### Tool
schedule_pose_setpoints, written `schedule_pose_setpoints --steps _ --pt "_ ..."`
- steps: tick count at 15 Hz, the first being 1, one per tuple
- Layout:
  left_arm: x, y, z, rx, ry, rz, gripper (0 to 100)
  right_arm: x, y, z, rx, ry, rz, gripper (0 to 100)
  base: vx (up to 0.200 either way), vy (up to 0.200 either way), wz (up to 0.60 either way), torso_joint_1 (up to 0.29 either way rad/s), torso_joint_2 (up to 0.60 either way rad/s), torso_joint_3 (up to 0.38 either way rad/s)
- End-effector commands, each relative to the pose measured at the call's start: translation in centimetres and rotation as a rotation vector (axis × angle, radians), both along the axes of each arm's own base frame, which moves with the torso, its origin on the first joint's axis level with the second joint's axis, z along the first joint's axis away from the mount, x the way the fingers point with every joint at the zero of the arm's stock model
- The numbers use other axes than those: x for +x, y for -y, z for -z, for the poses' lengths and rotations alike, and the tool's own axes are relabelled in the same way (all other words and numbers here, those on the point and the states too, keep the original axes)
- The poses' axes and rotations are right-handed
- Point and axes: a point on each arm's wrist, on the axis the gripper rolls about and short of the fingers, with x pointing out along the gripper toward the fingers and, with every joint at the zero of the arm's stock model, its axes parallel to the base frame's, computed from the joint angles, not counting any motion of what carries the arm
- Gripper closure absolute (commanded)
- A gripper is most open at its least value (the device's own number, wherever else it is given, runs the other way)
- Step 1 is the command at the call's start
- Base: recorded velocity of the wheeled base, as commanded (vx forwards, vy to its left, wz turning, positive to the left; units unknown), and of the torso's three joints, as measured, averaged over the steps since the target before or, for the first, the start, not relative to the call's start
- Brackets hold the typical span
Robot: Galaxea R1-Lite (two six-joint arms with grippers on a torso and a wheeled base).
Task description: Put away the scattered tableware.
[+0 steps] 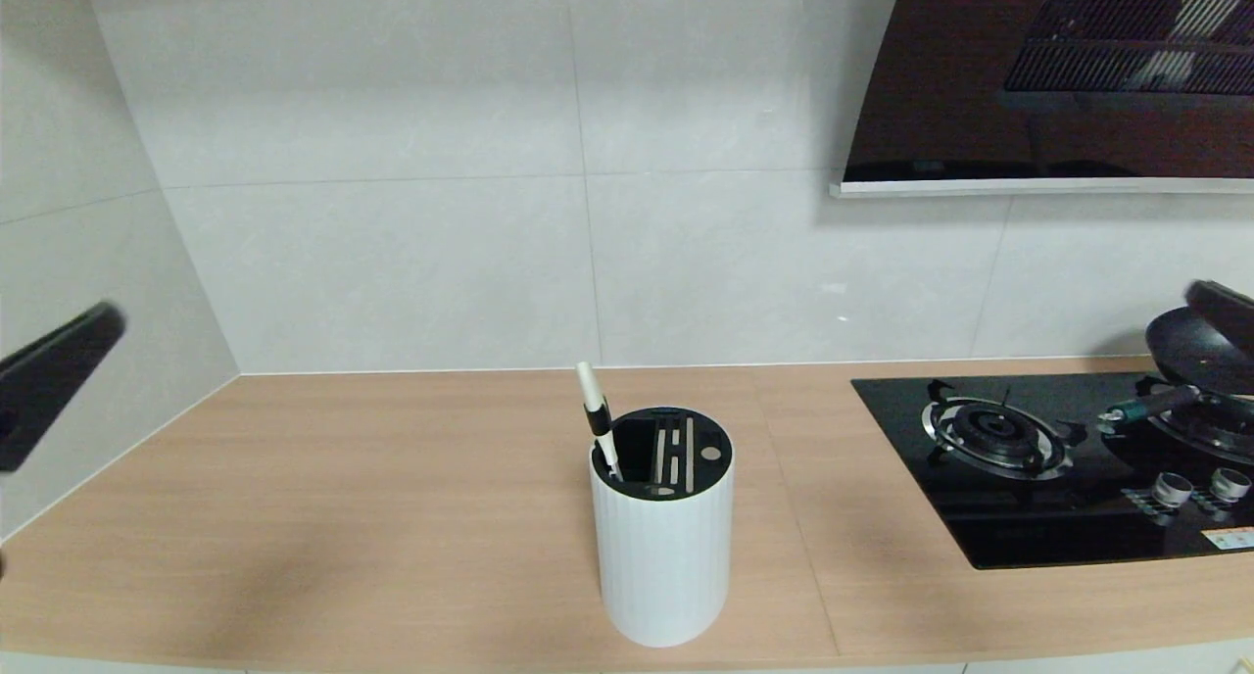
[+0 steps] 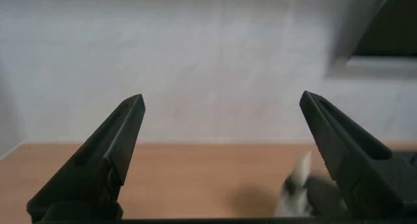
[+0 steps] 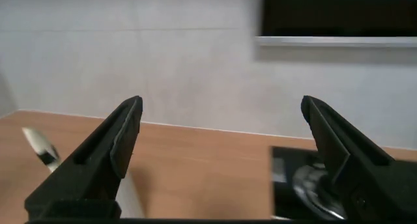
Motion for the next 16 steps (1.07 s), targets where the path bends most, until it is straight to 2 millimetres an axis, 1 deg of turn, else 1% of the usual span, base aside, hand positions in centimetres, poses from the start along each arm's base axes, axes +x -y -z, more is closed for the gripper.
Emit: schedule_pose_setpoints --steps 1,3,4,5,6,7,8,9,10,12,14,15,16 --pt "-8.4 -3.5 3.6 0.008 0.05 -0.077 0 -10.4 3.3 3.9 0.003 0.052 0.106 0 0.0 0.0 0.0 0.0 0.0 0.0" --pt "-10.6 -4.0 4.7 0.013 0.06 -0.093 0 -14.3 4.0 5.2 -0.029 0.046 0.15 0 0.0 0.0 0.0 0.0 0.0 0.0" --pt "-11.5 -4.1 5.6 0.012 0.063 -0.118 0 -15.7 4.1 5.9 -0.035 0.044 0.174 0 0.0 0.0 0.0 0.0 0.0 0.0" --pt "-12.1 -4.1 6.4 0.014 0.062 -0.144 0 -16.0 4.1 6.3 -0.04 0.035 0.189 0 0.0 0.0 0.0 0.0 0.0 0.0" --pt "-12.5 -4.0 7.2 0.021 0.051 -0.181 0 -15.9 4.0 6.5 -0.036 0.024 0.229 0 0.0 0.0 0.0 0.0 0.0 0.0" --pt "-12.1 -3.6 7.9 0.019 0.028 -0.234 0 -15.6 3.9 7.1 -0.036 -0.002 0.277 0 0.0 0.0 0.0 0.0 0.0 0.0" --pt "-11.9 -3.4 8.2 0.017 0.037 -0.273 0 -15.7 3.5 7.9 -0.039 0.003 0.33 0 0.0 0.0 0.0 0.0 0.0 0.0" --pt "-12.3 -3.1 8.6 0.021 0.071 -0.316 0 -16.2 3.3 8.9 -0.044 0.022 0.344 0 0.0 0.0 0.0 0.0 0.0 0.0" --pt "-12.5 -2.8 9.8 0.043 0.075 -0.322 0 -15.6 3.3 10.2 -0.055 -0.01 0.328 0 0.0 0.0 0.0 0.0 0.0 0.0" --pt "-11.2 -2.9 12.5 0.055 -0.003 -0.331 0 -14.4 3.3 12.2 -0.048 -0.062 0.357 0 0.0 0.0 0.0 0.0 0.0 0.0" --pt "-10.0 -2.8 15.3 0.079 -0.104 -0.285 0 -12.8 3.3 15.0 -0.064 -0.081 0.318 0 0.0 0.0 0.0 0.0 0.0 0.0" --pt "-9.9 -2.8 15.4 0.081 -0.108 -0.279 0 -12.7 3.2 15.2 -0.066 -0.081 0.309 0 0.0 0.0 0.0 0.0 0.0 0.0" --pt "-9.3 -2.6 17.2 0.116 -0.168 -0.179 0 -12.3 3.0 16.4 -0.085 -0.123 0.181 0 0.0 0.0 0.0 0.0 0.0 0.0"
